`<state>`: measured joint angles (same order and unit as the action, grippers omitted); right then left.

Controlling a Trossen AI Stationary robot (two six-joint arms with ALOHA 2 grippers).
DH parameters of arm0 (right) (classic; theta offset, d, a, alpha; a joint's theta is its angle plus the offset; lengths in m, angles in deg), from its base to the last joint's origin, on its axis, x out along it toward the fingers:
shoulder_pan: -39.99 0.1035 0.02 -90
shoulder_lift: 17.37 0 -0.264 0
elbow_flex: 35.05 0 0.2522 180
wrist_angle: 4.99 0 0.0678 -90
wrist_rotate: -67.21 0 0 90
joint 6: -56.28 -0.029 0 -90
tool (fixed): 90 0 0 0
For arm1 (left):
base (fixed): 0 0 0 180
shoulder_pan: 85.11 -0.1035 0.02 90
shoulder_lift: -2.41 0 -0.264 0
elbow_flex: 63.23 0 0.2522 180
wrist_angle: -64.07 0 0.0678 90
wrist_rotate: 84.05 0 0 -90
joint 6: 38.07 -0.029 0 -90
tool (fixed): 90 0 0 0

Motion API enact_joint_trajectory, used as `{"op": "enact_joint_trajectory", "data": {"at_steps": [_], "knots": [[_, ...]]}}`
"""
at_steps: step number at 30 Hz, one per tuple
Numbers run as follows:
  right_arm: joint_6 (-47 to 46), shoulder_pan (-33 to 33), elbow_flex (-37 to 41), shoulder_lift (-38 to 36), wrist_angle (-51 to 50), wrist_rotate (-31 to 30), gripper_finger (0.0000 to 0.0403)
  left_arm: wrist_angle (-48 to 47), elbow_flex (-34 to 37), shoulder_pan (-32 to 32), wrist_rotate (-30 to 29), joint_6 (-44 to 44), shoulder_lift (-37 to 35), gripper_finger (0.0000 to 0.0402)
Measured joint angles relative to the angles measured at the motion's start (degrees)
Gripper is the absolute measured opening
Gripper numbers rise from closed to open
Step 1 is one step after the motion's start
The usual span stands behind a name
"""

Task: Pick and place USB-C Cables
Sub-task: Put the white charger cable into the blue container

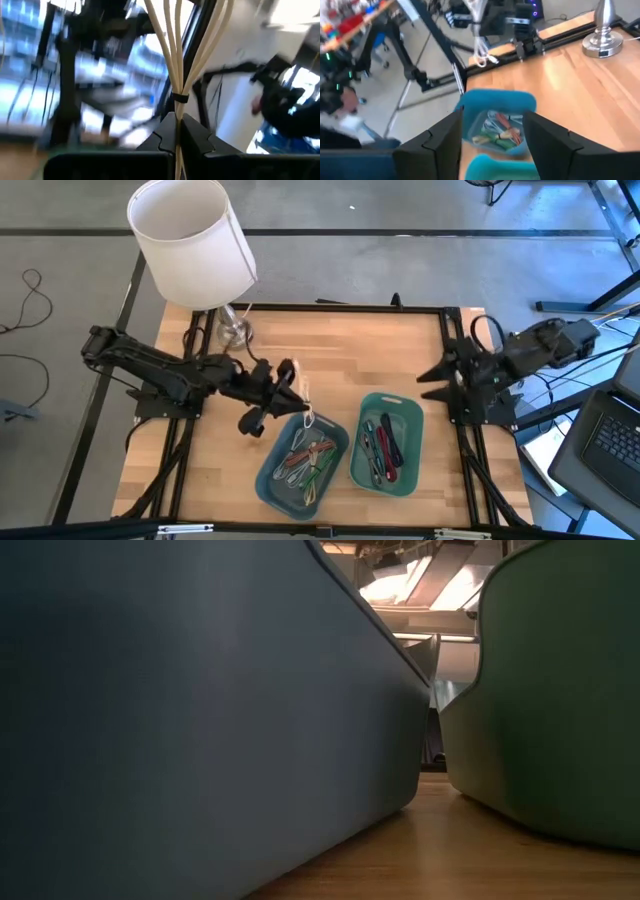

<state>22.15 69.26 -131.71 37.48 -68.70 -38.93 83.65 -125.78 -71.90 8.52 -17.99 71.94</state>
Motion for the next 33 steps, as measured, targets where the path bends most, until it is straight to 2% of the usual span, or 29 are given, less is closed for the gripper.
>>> {"op": "enact_joint_trajectory", "data": {"at_steps": [5,10,14,19,21,28,31,33], "knots": [[5.79,2.28,0.01,0.01,-1.58,-4.66,0.0202,-14.2,0.02,2.05,1.42,9.03,-0.34,0.0003],[11.63,2.26,0.01,-0.43,-1.67,-12.61,0.0197,-22.85,0.01,5.45,0.41,21.38,0.04,0.0003],[15.28,2.26,0.01,-0.85,-1.74,-19.68,0.0196,-24.85,-0.02,8.11,-1.89,29.05,3.59,0.0003],[19.6,2.26,0.01,-1.29,-1.47,-20.48,0.0196,-23.44,-0.04,8.73,-0.53,42.18,12.48,0.0003],[19.55,2.26,0.01,-1.41,-1.49,-20.47,0.0196,-23.53,-0.84,8.77,0.39,44.96,15.99,0.0003],[17.85,2.26,-0.01,-1.44,-3.16,-20.28,0.0196,-25.52,-12.65,9.78,3.44,46.29,24.34,0.0003],[16.27,2.26,-0.01,-1.46,-5.99,-19.92,0.0196,-35.6,-20.87,11.13,0.92,42.64,25.23,0.0003],[14.71,2.26,-0.01,-1.51,-8.24,-19.64,0.0196,-47.86,-26.14,11.61,-0.07,41.37,25.24,0.0003]]}}
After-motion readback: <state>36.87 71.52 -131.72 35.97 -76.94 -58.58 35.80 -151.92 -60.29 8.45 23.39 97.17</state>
